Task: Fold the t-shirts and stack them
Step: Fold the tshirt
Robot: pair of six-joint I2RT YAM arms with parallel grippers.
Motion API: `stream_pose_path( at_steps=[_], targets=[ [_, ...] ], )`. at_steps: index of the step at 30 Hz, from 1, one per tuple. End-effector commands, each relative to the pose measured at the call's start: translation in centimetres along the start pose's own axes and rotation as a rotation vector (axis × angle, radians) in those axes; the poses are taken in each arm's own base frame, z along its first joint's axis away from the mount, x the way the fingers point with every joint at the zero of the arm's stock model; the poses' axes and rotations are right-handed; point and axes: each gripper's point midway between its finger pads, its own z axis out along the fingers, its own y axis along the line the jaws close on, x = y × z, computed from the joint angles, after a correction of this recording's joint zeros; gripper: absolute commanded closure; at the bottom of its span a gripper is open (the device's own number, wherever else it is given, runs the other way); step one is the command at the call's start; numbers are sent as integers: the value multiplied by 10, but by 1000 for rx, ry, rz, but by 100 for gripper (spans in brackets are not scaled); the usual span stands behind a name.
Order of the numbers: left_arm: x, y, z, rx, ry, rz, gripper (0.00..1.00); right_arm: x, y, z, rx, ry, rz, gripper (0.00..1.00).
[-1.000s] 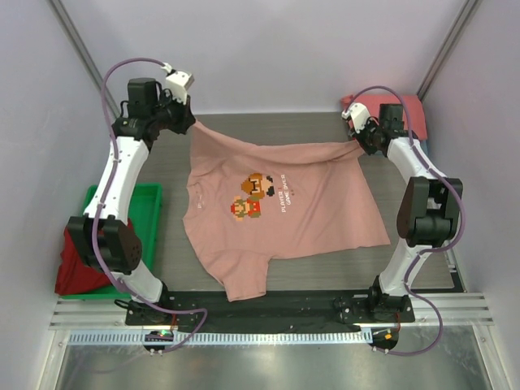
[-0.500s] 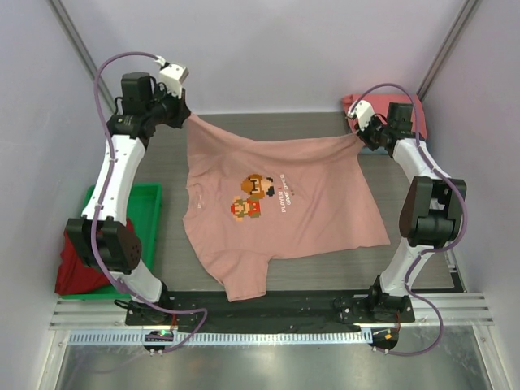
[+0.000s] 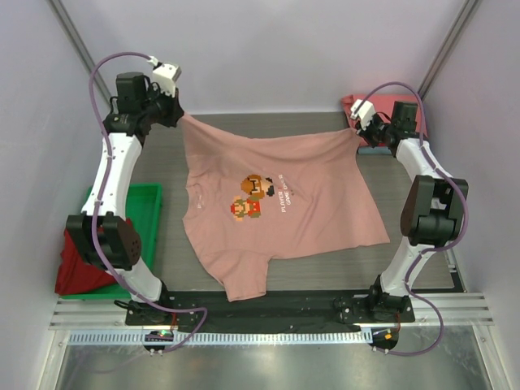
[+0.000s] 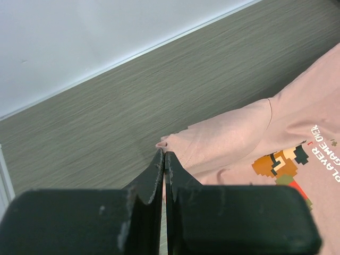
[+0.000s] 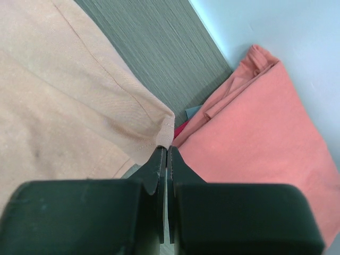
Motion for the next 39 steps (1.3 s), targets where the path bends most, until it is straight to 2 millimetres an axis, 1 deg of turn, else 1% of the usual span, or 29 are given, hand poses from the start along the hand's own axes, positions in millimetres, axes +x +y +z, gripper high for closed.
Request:
stream_pose_path(
  at_steps=[1,3,5,6,7,8,10,11,13,16,18,19,20,22,23,24,25,26,27,28,34,35,39],
  targets=[
    [-31,3,-16,-25,-88,31,100,-26,-23,-6,40,-80,-103,99],
    [-27,-1,-18,-6,-79,33,100,-26,-22,-9,39,-77,-118,99],
    [-26,-6,-23,10,-77,40,100,-24,-15,-12,25,-71,-121,99],
    [-22,-8,-24,14,-68,38,100,-26,-14,-16,28,-73,-136,99],
    [-20,-9,-28,13,-62,40,100,-21,-6,-16,14,-63,-128,99],
    [-18,-10,-29,15,-55,40,100,-20,-3,-17,9,-60,-126,99],
    [-8,-14,-31,27,-32,41,100,-17,7,-23,-2,-52,-129,99],
    [-7,-17,-35,32,-32,47,100,-15,10,-24,-5,-49,-133,99],
    [3,-23,-37,61,-7,48,100,-12,19,-29,-14,-40,-142,99],
    [12,-31,-43,87,10,49,100,-4,30,-33,-29,-26,-137,99],
    [20,-38,-45,113,22,42,100,-5,32,-38,-26,-27,-141,99],
    [24,-43,-46,136,25,35,100,-1,36,-38,-34,-22,-133,99],
    [34,-47,-45,152,45,19,100,-4,36,-41,-29,-25,-138,99],
    [41,-53,-48,171,52,9,100,1,43,-43,-38,-17,-131,99],
    [51,-56,-46,181,72,-4,100,1,45,-44,-39,-16,-133,99],
    [54,-58,-49,182,75,-7,100,0,45,-47,-36,-16,-140,99],
    [58,-60,-49,187,81,-10,100,3,50,-48,-42,-11,-133,99],
    [66,-61,-48,190,99,-15,100,4,52,-49,-45,-8,-131,99],
    [68,-62,-50,190,100,-10,100,4,53,-52,-41,-7,-134,99],
    [72,-62,-51,190,111,-13,100,8,59,-53,-52,-2,-129,99],
    [94,-66,-55,201,168,7,100,18,84,-61,-95,19,-124,99],
    [101,-67,-55,205,185,3,100,21,87,-62,-101,27,-122,99],
    [120,-72,-59,216,226,7,100,33,101,-63,-131,55,-120,99]
  ],
)
